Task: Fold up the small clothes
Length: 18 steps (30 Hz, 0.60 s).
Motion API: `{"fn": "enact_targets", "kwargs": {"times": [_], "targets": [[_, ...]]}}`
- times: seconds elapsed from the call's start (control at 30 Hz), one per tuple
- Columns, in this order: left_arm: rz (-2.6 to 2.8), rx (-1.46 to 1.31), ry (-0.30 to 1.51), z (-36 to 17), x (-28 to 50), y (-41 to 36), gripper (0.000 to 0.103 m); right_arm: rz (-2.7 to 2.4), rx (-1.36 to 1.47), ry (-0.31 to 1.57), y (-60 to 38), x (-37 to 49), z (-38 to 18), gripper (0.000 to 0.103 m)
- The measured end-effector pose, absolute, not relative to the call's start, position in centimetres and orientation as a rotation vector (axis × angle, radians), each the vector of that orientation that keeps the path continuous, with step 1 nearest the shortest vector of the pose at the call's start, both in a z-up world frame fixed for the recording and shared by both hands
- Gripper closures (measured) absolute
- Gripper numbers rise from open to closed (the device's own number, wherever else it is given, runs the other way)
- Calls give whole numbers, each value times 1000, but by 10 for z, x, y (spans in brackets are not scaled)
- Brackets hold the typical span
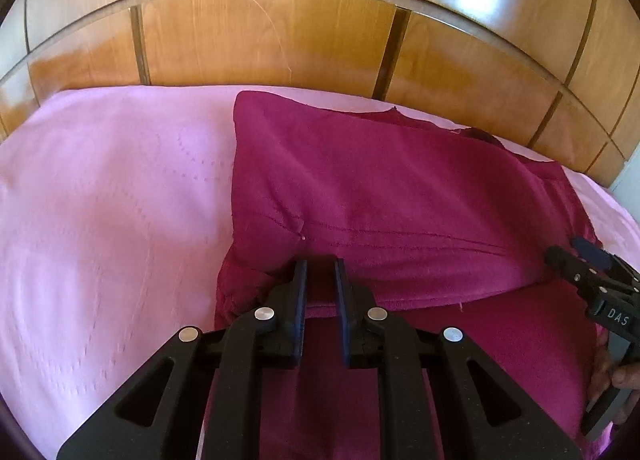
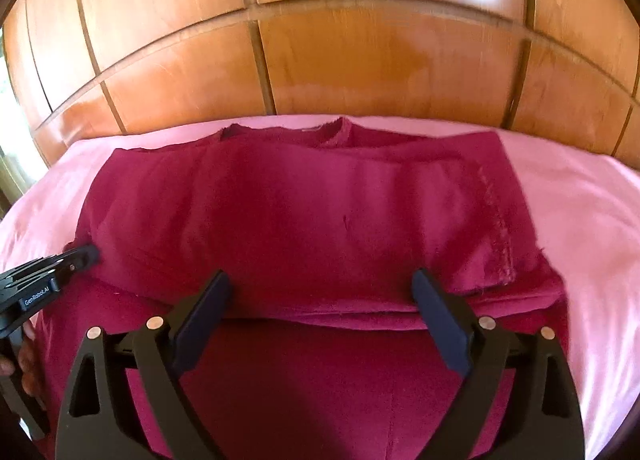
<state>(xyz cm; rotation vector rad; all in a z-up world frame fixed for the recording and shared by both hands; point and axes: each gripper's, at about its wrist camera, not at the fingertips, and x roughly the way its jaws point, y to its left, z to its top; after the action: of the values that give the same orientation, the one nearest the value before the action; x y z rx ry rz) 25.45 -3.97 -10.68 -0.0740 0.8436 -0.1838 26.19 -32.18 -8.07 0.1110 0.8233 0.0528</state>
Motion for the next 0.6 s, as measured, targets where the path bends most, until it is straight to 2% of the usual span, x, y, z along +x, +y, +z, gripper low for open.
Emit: {"fn": "enact_targets", "kwargs": {"times": [0.3,0.33,0.37,0.4,0.6], "targets": [[-123,-61,816,-91,228,-39,90,44,97,837,-319,266,-78,8],[-120,-52,812,-90,223,-39,86,43,95,838,-318,266,-74,8],[-124,-47,811,-88,220,-39,76,44,95,834,-318,265,-69,8],[-124,-44,802,-87,217,-39,73,48,100,828,-318,265,-66,8],[-119,-24,796,-88,212,-39,73,72,119,786,-316,282,-46,9]]}}
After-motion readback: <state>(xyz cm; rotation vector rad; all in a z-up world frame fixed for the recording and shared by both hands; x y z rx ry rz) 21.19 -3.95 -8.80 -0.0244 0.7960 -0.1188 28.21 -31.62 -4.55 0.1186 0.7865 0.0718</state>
